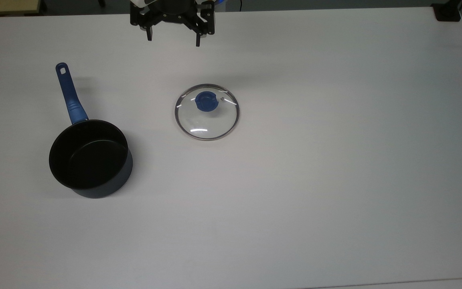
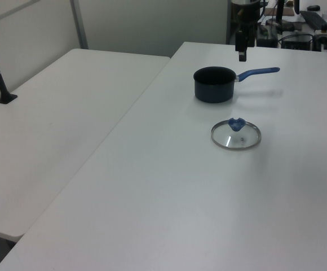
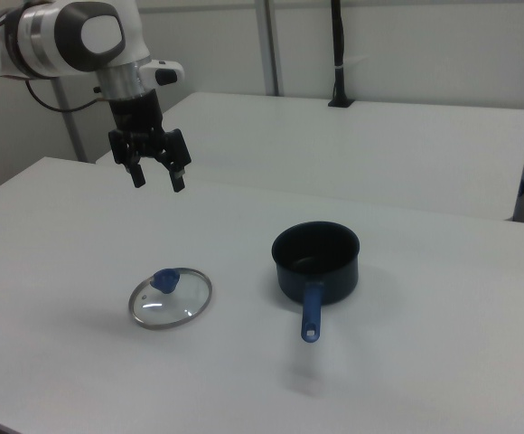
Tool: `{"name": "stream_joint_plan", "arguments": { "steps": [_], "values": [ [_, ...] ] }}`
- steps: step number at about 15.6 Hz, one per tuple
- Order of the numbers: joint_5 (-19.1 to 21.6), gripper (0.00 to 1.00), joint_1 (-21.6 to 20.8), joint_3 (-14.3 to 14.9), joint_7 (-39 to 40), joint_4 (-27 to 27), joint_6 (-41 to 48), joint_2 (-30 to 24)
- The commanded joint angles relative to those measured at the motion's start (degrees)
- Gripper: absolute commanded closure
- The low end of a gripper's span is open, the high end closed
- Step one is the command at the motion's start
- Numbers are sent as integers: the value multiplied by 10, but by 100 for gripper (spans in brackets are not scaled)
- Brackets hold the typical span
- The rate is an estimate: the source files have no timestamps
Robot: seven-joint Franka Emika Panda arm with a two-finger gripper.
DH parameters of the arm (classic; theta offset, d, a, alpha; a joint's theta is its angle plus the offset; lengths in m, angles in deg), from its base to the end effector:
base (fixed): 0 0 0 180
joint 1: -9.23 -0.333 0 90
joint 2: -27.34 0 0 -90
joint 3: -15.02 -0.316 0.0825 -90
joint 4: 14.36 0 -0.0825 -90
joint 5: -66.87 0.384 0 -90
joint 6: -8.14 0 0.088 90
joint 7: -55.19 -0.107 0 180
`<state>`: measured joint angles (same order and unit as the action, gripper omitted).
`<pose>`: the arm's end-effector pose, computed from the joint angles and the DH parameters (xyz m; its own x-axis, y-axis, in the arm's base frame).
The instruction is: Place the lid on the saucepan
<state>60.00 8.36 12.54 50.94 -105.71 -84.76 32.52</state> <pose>0.5825 0.0208 0.5669 0.9985 -0.0092 -0.0549 -0.0026 -0.9928 0.1194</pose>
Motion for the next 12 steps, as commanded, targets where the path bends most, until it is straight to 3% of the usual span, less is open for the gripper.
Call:
{"name": "stream_joint_plan", "arguments": {
  "steps": [1, 12],
  "values": [
    [1, 0, -3, 0, 47, -24, -6, -11],
    [3, 0, -36, -5, 82, -137, -100, -5]
  ]
}}
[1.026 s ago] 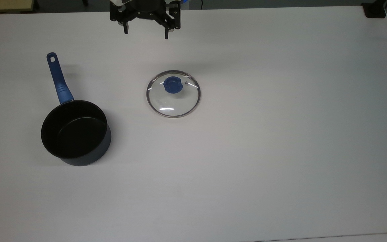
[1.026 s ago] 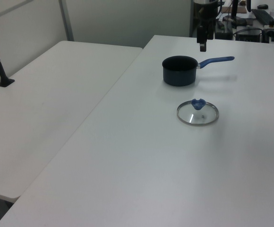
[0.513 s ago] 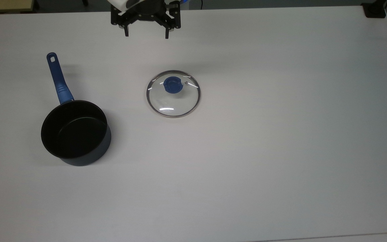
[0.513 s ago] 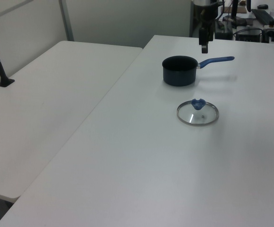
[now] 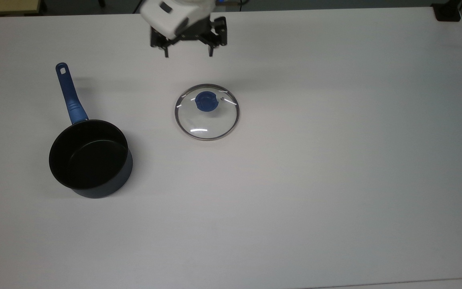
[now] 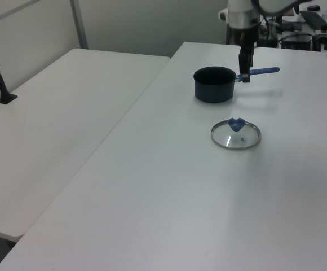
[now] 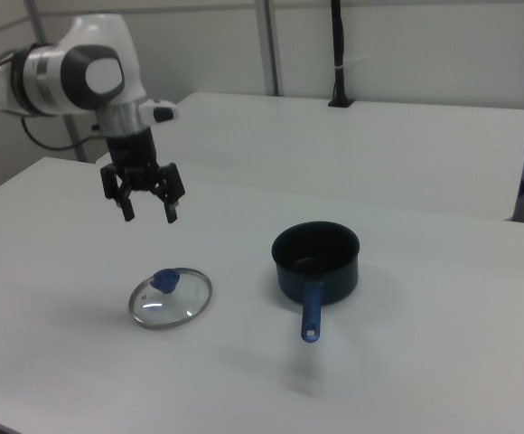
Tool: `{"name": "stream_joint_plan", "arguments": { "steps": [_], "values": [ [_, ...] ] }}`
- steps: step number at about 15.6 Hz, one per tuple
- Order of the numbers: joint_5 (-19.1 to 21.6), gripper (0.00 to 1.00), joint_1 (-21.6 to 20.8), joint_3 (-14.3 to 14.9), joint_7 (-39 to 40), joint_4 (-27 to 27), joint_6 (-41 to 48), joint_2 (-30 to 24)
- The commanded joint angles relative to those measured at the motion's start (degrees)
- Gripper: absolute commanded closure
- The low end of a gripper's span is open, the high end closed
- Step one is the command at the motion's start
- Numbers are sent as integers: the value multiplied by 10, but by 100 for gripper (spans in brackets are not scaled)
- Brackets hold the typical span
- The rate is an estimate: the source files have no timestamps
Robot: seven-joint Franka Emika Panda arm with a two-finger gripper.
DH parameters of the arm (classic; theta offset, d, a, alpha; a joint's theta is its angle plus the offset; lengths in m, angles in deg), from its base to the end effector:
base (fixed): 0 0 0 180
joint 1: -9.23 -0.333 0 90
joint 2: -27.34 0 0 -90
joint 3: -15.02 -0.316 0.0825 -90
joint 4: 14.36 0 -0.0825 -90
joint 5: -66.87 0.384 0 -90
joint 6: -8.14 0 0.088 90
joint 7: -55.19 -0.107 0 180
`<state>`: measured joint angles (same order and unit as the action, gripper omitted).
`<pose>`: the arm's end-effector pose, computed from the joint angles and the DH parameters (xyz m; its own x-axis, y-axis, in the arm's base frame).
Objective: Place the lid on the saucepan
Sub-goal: 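Move the gripper down over the blue knob of the glass lid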
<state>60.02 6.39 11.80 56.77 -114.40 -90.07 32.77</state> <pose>0.5761 0.0489 0.5003 0.9802 0.1492 -0.1301 0.1633 -0.9808 0.1061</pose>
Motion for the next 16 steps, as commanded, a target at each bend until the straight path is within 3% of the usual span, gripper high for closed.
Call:
{"name": "stream_joint_plan", "arguments": {
  "steps": [1, 4, 10, 16],
  "values": [
    [3, 0, -18, 2, 30, -59, -58, -6],
    [-4, 0, -33, 2, 49, -91, -109, 11],
    [-4, 0, -38, 2, 59, -94, -160, 63],
    [-4, 1, -26, 3, 154, -94, -162, 74]
  ]
}}
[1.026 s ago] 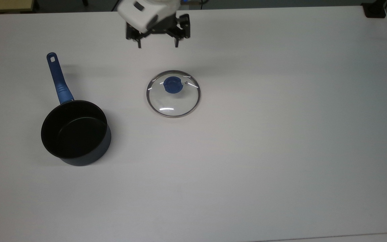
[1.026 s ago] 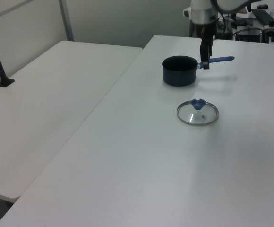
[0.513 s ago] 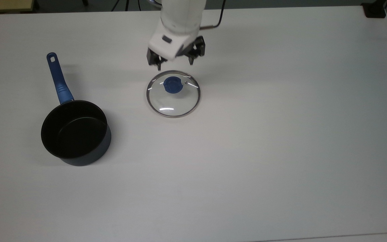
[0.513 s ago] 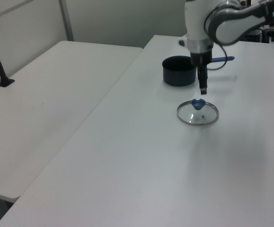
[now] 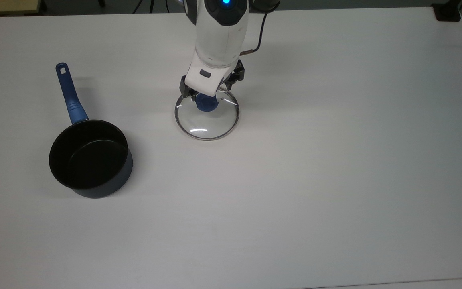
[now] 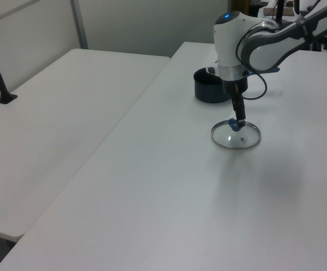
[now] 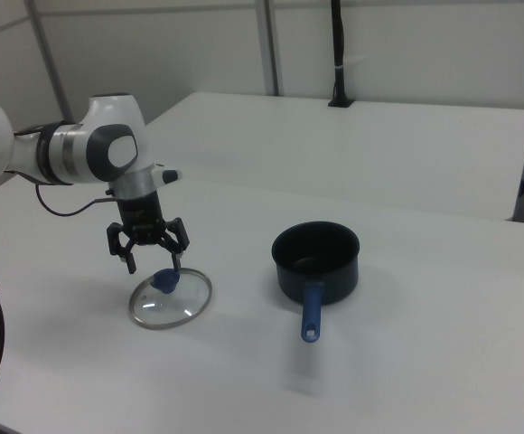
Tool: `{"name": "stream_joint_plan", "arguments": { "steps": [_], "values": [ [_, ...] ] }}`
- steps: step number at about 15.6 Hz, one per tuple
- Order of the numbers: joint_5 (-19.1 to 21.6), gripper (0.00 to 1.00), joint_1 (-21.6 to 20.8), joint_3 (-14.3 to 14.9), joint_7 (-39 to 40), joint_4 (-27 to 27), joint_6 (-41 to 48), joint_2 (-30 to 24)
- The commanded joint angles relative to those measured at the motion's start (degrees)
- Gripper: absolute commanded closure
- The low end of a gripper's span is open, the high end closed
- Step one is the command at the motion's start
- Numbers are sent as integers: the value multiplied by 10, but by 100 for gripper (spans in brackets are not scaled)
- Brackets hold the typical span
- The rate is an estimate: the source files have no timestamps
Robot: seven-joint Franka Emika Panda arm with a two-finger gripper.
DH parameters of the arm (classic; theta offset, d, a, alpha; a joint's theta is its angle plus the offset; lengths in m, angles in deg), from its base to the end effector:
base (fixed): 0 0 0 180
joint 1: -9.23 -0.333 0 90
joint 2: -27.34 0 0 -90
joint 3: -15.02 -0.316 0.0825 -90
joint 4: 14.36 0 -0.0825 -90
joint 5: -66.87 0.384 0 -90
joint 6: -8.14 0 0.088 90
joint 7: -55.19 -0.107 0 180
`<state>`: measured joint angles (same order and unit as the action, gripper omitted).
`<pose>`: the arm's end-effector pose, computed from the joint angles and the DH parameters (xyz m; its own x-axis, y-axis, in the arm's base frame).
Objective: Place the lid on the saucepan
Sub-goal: 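Move the gripper down over the blue knob of the glass lid, then close the gripper on the blue knob of the lid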
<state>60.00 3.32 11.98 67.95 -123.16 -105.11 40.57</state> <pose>0.5869 0.0834 0.3693 0.8959 0.4105 -0.1701 0.4243 -0.9040 0.0531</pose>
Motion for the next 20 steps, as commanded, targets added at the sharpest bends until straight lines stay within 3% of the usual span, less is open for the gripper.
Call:
{"name": "stream_joint_plan", "arguments": {
  "steps": [1, 6, 11, 16, 20],
  "values": [
    [-4, 3, 5, 1, 42, -5, -13, 1],
    [4, 5, 19, 1, 20, -20, -50, 6],
    [11, 18, 19, 1, 20, -26, -63, 13],
    [11, 23, 18, 1, 19, -29, -68, 14],
    [14, 41, 18, 1, 19, -33, -75, 16]
  ]
}}
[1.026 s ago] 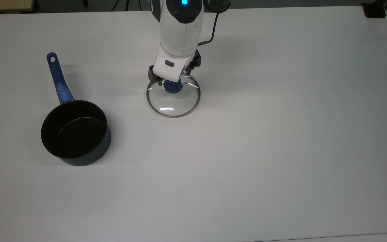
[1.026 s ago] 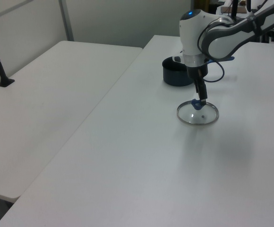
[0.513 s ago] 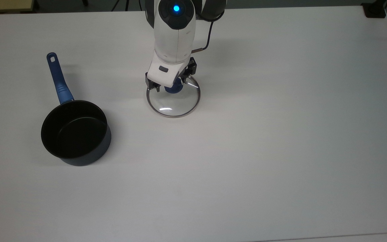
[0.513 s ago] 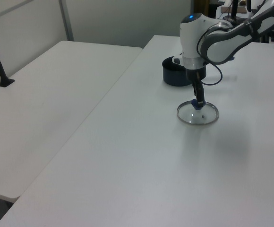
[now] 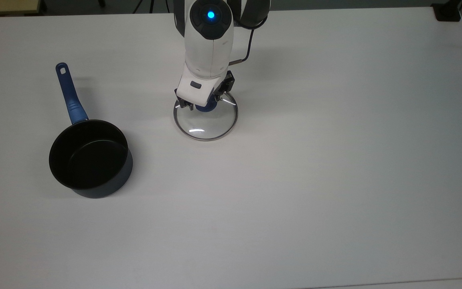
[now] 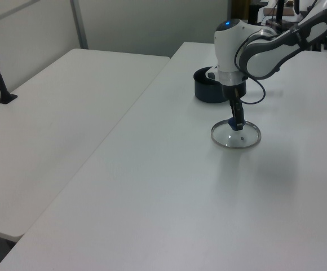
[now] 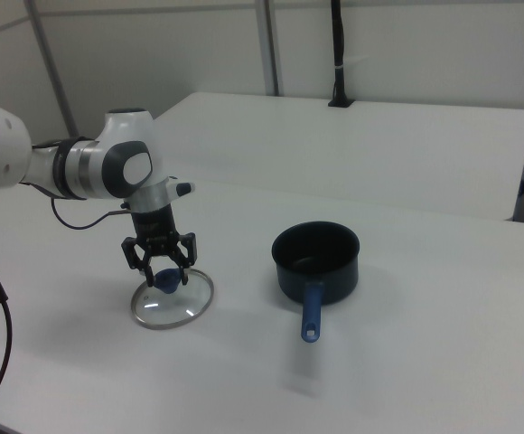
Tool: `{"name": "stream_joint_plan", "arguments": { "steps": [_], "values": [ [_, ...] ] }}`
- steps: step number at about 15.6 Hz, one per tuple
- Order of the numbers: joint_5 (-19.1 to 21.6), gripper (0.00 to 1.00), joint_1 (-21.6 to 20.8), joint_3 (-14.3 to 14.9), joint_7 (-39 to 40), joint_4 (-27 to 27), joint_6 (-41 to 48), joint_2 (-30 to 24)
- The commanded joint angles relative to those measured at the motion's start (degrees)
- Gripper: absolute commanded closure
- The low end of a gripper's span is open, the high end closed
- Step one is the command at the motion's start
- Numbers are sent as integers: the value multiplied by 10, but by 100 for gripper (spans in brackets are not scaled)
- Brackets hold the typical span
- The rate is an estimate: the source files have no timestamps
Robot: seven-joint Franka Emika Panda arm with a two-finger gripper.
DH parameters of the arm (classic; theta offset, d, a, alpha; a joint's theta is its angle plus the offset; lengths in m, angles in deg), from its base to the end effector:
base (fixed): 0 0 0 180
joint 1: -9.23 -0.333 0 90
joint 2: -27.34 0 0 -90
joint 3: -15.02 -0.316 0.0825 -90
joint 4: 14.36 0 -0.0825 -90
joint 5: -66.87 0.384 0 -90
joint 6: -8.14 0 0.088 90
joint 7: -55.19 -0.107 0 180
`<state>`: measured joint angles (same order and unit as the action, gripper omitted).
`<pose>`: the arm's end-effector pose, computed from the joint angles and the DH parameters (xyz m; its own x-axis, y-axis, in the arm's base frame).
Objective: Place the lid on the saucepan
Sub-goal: 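Close the gripper on the blue knob of the lid, then lift the lid and carry it over the black saucepan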
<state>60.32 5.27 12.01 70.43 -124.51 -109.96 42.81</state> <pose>0.5939 0.0653 0.3418 0.8930 0.4248 -0.1483 0.4348 -0.8996 0.0413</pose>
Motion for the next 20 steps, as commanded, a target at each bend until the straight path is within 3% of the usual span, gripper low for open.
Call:
{"name": "stream_joint_plan", "arguments": {
  "steps": [1, 5, 8, 15, 20],
  "values": [
    [12, 46, -2, 0, -6, -18, -27, -3],
    [17, 51, 3, 0, -7, 1, -13, -14],
    [22, 50, 17, 2, -8, 61, 53, -15],
    [21, 50, 66, 8, -4, 181, 110, -12],
    [15, 50, 128, 9, 34, 240, 109, -2]
  ]
}}
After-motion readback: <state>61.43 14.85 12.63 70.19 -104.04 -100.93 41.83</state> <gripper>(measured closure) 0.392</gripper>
